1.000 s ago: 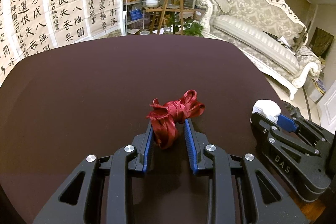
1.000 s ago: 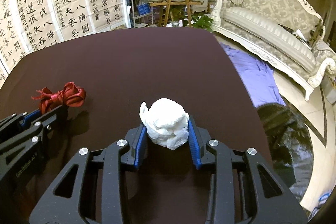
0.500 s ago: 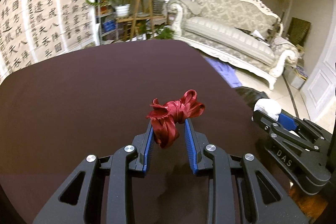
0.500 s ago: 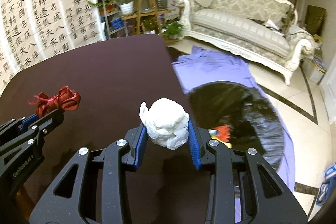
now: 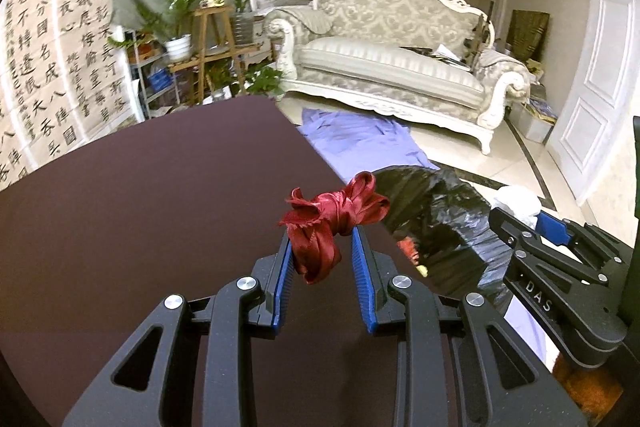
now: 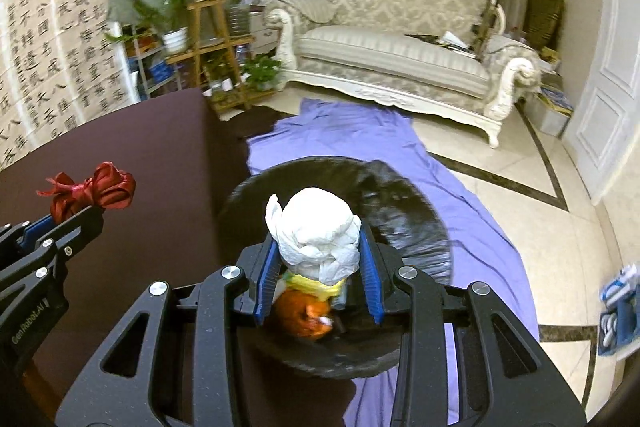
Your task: Collect trash
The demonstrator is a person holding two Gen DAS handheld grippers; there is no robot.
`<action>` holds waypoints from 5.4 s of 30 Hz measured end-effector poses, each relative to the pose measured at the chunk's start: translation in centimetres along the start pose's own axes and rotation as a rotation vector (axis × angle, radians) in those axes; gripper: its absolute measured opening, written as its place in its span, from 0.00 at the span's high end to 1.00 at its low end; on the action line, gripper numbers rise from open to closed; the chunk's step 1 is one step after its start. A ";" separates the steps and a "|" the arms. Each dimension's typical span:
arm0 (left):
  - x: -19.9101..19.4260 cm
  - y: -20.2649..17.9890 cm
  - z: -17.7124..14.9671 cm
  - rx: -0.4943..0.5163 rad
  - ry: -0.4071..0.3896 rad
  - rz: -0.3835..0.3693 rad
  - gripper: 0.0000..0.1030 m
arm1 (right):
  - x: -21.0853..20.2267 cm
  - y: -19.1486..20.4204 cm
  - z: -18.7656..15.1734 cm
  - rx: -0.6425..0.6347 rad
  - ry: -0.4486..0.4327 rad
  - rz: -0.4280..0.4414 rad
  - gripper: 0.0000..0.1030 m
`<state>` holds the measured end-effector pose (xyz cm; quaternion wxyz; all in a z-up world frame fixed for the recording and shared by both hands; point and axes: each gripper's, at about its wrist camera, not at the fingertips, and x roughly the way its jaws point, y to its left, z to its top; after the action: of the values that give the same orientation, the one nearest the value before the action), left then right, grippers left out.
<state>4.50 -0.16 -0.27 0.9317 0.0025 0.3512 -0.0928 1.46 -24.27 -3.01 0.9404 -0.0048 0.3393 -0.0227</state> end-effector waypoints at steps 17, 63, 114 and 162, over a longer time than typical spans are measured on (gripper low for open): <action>5.0 -4.9 2.2 0.068 0.010 0.013 0.71 | 3.6 -3.4 0.7 0.056 -0.002 -0.036 0.65; 1.4 -2.7 0.8 0.031 -0.011 0.089 0.22 | 0.0 -4.1 -0.4 0.086 -0.028 -0.084 0.25; -5.5 -0.2 -1.9 -0.042 -0.062 0.107 0.20 | -7.8 -1.6 -2.3 0.038 -0.122 -0.061 0.24; -5.3 -1.5 -2.2 -0.047 -0.062 0.099 0.20 | -7.8 -1.7 -2.3 0.039 -0.122 -0.060 0.24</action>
<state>-1.11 -0.61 1.59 0.9454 -0.0048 0.3236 -0.0384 -6.10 -25.64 0.20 0.9581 0.0017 0.2806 -0.0573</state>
